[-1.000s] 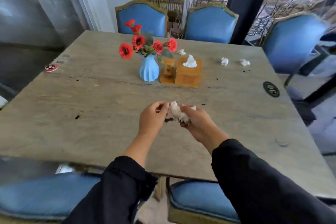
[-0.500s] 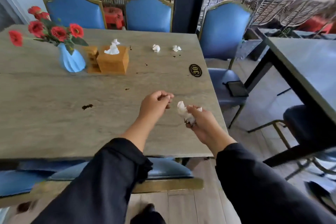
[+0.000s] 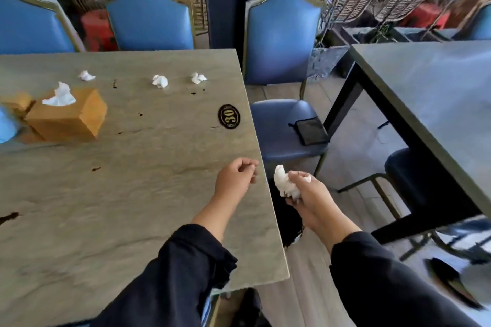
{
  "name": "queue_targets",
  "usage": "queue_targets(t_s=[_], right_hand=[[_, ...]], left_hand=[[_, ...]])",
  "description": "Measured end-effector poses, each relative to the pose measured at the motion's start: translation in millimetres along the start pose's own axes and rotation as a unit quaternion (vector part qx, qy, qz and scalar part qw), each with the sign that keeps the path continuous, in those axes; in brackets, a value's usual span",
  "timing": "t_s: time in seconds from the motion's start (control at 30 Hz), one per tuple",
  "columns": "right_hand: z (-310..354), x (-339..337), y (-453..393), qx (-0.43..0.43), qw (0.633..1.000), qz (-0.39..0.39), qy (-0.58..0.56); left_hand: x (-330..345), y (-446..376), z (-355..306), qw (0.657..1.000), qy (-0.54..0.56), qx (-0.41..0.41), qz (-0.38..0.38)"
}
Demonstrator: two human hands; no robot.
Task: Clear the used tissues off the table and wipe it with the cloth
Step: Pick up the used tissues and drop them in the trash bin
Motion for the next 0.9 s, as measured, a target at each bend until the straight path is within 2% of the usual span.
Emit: queue_targets(t_s=[0.17,0.33,0.5,0.6,0.67,0.77,0.9], right_hand=[[15.3,-8.5,-60.8,0.012,1.000,-0.011,0.023],[18.1,-12.5,-111.2,0.037,0.998,0.001,0.040],[4.5,-17.3,-165.0,0.070,0.992,0.020,0.101],[-12.3,-22.3,-201.4,0.100,0.984,0.043,0.142],[-25.2,-23.8,-225.1,0.117,0.977,0.062,0.170],[-52.4,-26.0,-258.2,0.135,0.962,0.086,0.222],[-89.3,-28.3,-294.0,0.159,0.940,0.102,0.285]], left_hand=[[61.8,-28.1,4.8,0.999,0.008,-0.031,0.015],[95.6,-50.4,11.1,0.999,-0.006,-0.037,-0.010],[119.4,-69.7,26.1,0.994,-0.043,-0.044,-0.090],[146.9,-77.1,26.7,0.986,-0.113,-0.005,-0.121],[165.4,-83.1,45.2,0.984,-0.107,-0.046,-0.138],[191.2,-89.0,98.9,0.971,-0.048,-0.172,-0.161],[226.5,-92.1,157.4,0.954,-0.010,-0.263,-0.144]])
Point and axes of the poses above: each hand's wrist, its own y-axis away from the middle knuckle, its own x-axis out of the palm, z = x × y, the point moved 9 cm from there along -y, towards the middle knuckle, and after that the axes turned 15 degrees about -z, right-handed, at the moved point
